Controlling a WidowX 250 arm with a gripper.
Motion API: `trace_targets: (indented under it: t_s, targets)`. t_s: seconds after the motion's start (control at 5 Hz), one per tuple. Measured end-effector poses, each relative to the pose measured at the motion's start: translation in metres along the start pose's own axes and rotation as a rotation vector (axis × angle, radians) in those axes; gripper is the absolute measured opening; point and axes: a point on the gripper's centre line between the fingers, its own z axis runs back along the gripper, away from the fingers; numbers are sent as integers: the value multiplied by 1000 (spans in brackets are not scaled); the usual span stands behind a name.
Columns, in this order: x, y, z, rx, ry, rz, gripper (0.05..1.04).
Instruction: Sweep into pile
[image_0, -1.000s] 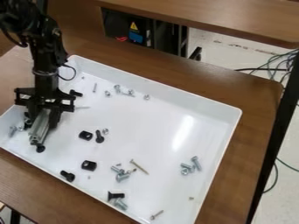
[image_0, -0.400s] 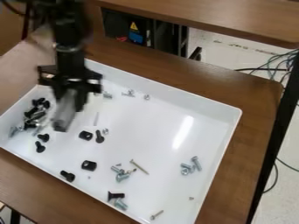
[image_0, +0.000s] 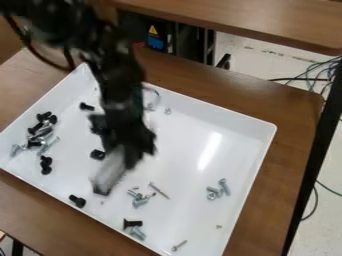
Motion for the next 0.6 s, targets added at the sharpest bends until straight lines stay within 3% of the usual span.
trace_targets:
  t_s: [0.2, 0.4, 0.6]
  targets:
    - [3, -50, -10, -37, -40, -113, 363]
    - [6, -93, -32, 10, -20, -117, 363]
    - [14, -132, -38, 16, -15, -119, 363]
